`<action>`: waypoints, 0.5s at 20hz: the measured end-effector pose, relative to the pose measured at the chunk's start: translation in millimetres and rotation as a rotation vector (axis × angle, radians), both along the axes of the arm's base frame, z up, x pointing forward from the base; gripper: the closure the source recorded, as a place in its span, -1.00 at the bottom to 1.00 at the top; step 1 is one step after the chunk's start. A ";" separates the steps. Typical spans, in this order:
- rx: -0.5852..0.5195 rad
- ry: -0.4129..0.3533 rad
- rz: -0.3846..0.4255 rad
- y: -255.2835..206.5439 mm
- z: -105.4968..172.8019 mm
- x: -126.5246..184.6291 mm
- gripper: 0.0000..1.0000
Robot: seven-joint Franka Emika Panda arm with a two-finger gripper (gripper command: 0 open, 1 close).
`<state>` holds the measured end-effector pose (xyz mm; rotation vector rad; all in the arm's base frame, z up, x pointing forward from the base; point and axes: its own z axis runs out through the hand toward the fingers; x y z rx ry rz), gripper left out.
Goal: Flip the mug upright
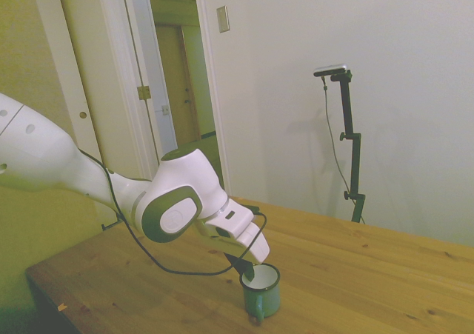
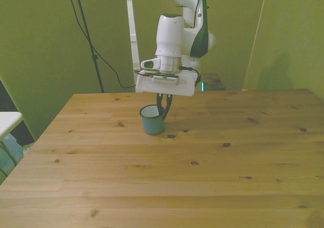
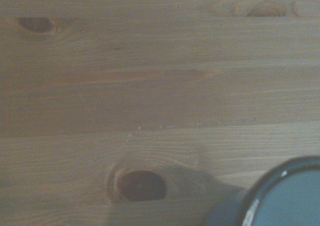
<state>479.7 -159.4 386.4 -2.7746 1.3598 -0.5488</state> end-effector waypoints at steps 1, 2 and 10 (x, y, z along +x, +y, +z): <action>0.004 -0.001 -0.002 0.0 0.0 0.0 -1.00; 0.006 -0.002 -0.004 0.0 0.3 0.0 -1.00; 0.004 -0.057 0.003 9.4 33.6 -15.2 -1.00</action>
